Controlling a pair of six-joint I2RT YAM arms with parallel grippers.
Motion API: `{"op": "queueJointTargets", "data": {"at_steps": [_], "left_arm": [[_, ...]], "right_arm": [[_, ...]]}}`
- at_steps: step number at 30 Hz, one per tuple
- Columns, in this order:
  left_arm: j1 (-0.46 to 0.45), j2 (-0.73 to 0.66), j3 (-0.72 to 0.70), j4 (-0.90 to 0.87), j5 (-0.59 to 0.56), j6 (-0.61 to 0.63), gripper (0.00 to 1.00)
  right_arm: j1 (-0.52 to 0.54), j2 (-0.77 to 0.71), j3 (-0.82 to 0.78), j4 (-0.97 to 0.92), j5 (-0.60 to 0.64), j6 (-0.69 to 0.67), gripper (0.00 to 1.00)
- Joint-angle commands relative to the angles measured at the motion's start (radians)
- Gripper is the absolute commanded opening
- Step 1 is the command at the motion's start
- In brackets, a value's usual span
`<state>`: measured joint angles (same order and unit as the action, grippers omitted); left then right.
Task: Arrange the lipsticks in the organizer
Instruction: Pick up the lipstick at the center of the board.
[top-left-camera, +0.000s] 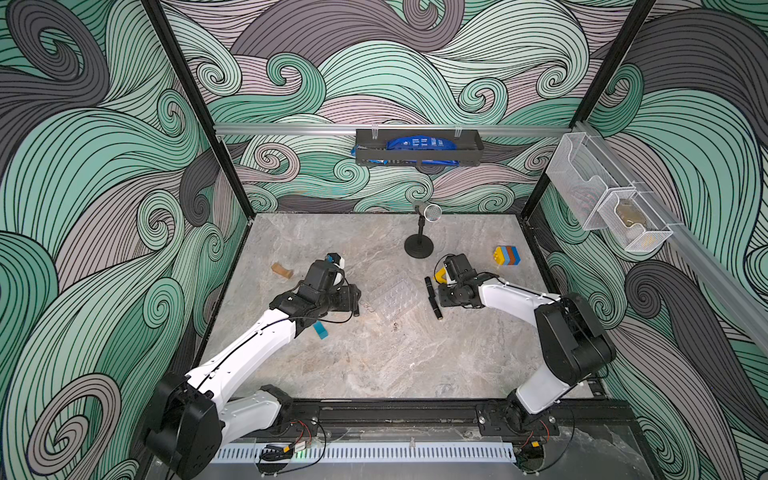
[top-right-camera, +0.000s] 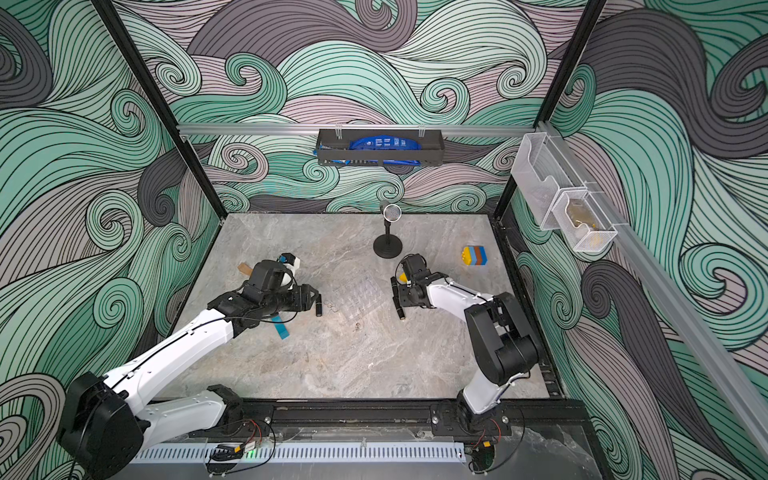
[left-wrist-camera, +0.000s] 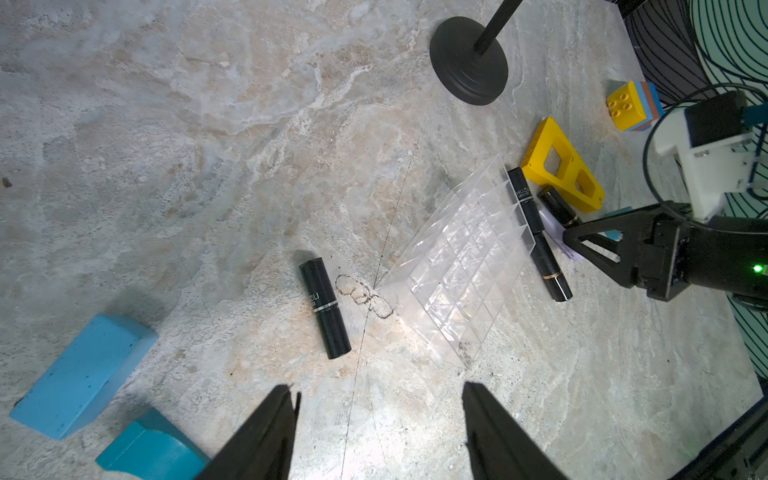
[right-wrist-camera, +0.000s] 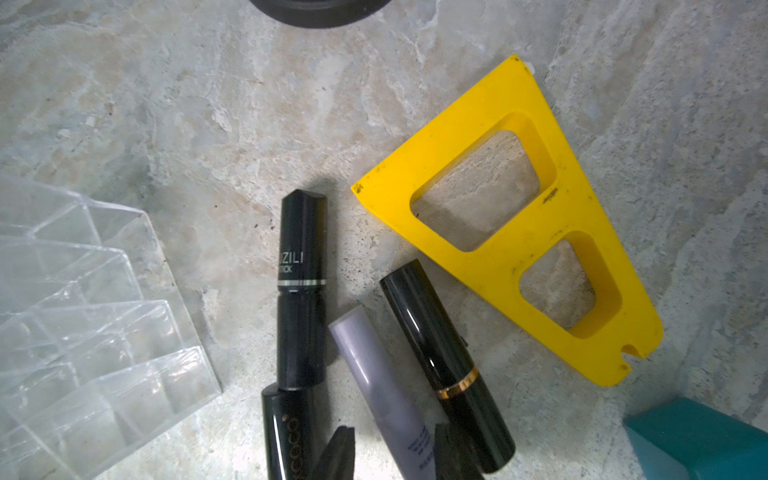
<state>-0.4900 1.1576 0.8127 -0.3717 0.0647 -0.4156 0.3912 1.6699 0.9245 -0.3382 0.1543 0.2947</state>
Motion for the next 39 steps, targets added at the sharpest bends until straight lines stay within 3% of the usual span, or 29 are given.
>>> {"op": "queueJointTargets", "data": {"at_steps": [1,11,15,25,28,31,35,39], "left_arm": [[-0.007,-0.008,-0.004,0.003,0.015,-0.002,0.66],[-0.007,-0.023,-0.009,-0.001,0.011,-0.003,0.66],[-0.008,-0.028,-0.006,-0.007,0.008,-0.003,0.66],[-0.007,-0.081,0.034,-0.052,-0.004,0.014,0.66],[-0.012,-0.100,0.030,-0.056,0.025,0.011,0.65],[-0.030,-0.128,0.013,-0.055,0.050,0.015,0.62],[-0.103,-0.172,-0.060,-0.001,0.071,0.019,0.59],[-0.121,-0.253,-0.166,0.156,0.139,-0.039,0.56]], "right_arm": [[-0.001,0.027,0.013,0.006,-0.017,0.000,0.36],[0.005,0.059,0.011,0.014,-0.019,0.002,0.33],[0.009,0.060,0.013,0.000,-0.013,0.002,0.24],[0.022,-0.172,-0.016,-0.078,-0.076,0.018,0.19],[0.023,-0.275,-0.046,-0.046,-0.188,0.023,0.19],[0.021,-0.383,-0.113,0.070,-0.387,0.074,0.19],[0.027,-0.514,-0.258,0.369,-0.606,0.214,0.17],[0.070,-0.656,-0.424,0.672,-0.682,0.265,0.17]]}}
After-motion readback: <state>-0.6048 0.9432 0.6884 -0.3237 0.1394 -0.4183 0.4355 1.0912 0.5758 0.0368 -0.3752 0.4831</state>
